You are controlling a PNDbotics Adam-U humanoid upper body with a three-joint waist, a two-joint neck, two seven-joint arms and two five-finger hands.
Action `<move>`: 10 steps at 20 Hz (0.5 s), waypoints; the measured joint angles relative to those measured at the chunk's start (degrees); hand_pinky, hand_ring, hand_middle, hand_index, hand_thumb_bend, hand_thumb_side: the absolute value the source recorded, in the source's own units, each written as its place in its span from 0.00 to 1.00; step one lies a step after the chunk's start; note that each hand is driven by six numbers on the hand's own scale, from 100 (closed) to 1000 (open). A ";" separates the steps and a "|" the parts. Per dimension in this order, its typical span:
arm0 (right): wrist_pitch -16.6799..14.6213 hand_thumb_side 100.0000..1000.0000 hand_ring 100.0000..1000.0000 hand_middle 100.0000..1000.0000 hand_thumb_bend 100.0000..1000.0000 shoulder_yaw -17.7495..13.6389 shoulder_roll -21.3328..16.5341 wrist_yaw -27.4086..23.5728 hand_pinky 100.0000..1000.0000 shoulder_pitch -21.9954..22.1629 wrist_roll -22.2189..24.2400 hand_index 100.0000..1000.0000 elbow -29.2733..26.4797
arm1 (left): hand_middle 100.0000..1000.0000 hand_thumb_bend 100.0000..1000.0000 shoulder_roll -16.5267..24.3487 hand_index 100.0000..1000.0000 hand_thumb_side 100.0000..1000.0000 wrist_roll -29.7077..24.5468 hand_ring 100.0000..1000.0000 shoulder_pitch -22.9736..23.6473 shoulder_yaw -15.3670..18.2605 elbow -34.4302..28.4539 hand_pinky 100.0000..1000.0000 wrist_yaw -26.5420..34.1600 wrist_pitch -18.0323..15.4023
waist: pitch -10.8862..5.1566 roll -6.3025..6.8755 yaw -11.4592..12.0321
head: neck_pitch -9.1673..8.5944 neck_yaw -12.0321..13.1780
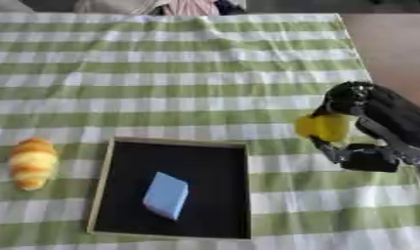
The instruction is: Pick up objects on the table and place them in the box.
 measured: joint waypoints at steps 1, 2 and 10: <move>-1.66 0.07 0.58 0.41 0.00 0.75 -0.40 -0.36 0.74 -1.13 0.20 0.54 0.00 | 0.55 0.00 0.00 0.79 0.52 0.12 0.62 -0.10 -0.10 -0.12 0.78 0.00 0.11 | -0.32 -0.02 0.15 | 0.33 -0.09; -3.19 0.07 0.58 0.41 0.00 1.61 -0.70 -0.86 0.74 -2.39 0.67 0.54 0.00 | 0.55 0.00 0.00 0.79 0.52 0.29 0.63 -0.30 -0.12 -0.34 0.78 0.00 0.22 | -0.66 -0.02 0.40 | 0.58 -0.27; -11.34 0.08 0.58 0.41 0.00 10.81 -1.25 -10.04 0.75 -16.95 11.51 0.55 0.00 | 0.56 0.00 0.82 0.79 0.52 4.28 0.64 -2.08 -0.13 -1.99 0.78 -0.48 -0.20 | -2.90 0.20 2.53 | 2.52 -2.46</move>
